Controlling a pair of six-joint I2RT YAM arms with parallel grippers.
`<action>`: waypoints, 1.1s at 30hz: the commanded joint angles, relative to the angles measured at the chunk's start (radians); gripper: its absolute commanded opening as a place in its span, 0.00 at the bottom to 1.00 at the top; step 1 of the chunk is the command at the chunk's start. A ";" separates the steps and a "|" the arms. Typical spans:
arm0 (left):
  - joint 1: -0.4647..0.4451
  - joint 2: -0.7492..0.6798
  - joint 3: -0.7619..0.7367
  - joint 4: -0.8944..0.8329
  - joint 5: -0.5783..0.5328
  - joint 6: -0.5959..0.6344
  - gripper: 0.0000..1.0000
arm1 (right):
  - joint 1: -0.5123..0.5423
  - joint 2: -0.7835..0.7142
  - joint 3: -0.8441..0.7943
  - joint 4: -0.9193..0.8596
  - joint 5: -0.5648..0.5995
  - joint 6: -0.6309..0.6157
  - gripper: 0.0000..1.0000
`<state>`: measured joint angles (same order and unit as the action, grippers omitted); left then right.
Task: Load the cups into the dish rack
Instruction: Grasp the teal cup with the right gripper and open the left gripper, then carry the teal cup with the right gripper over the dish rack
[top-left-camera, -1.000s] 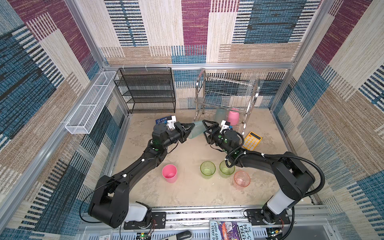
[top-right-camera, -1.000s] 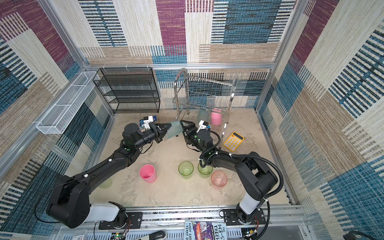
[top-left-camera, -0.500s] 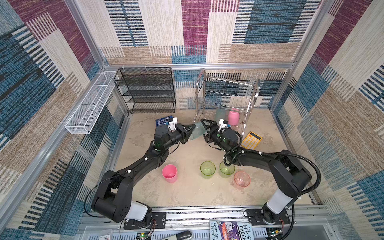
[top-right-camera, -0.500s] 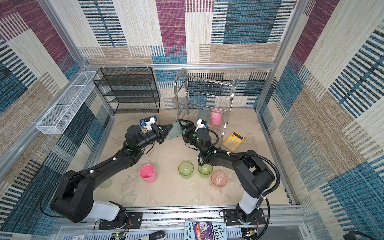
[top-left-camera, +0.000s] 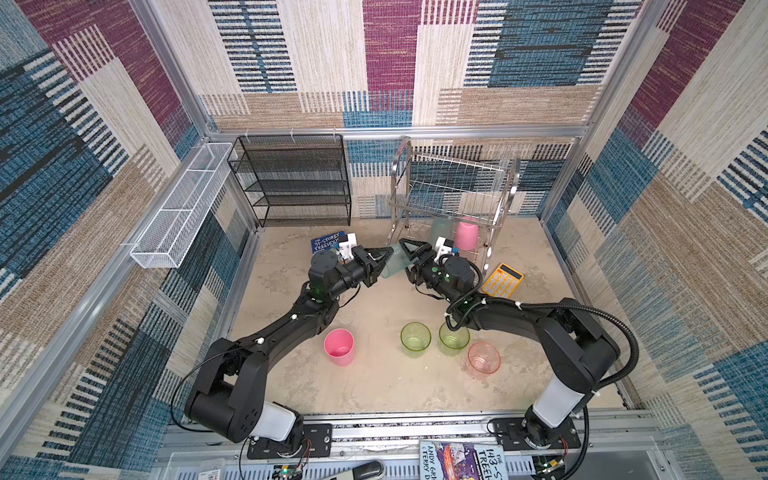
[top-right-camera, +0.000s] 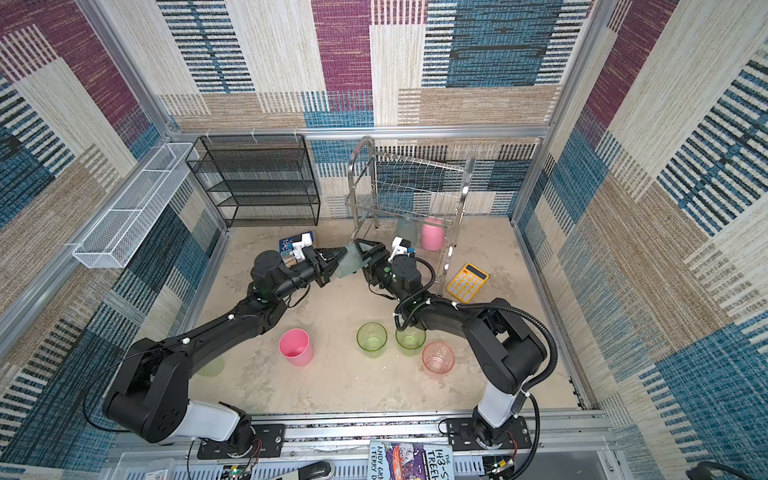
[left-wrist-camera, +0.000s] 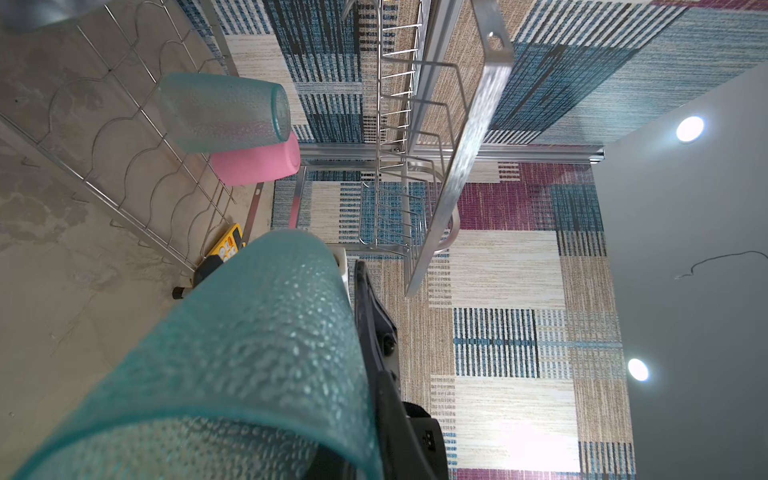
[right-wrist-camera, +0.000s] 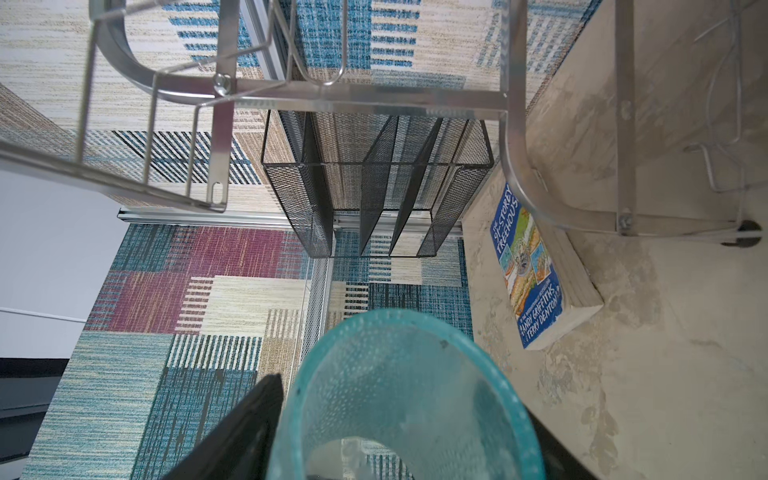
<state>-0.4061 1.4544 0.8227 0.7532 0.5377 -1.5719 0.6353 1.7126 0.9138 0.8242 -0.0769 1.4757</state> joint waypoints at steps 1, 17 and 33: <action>0.001 0.001 -0.005 0.061 0.021 -0.014 0.13 | 0.002 -0.002 -0.006 0.034 0.004 -0.007 0.71; 0.013 -0.027 0.010 -0.052 0.033 0.059 0.48 | 0.001 -0.061 -0.023 -0.019 0.070 -0.113 0.60; 0.091 -0.040 0.336 -0.982 0.020 0.660 0.76 | 0.026 -0.192 -0.055 -0.175 0.278 -0.484 0.58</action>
<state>-0.3172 1.4059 1.0790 0.0990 0.6052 -1.1782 0.6502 1.5444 0.8604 0.6666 0.1219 1.1240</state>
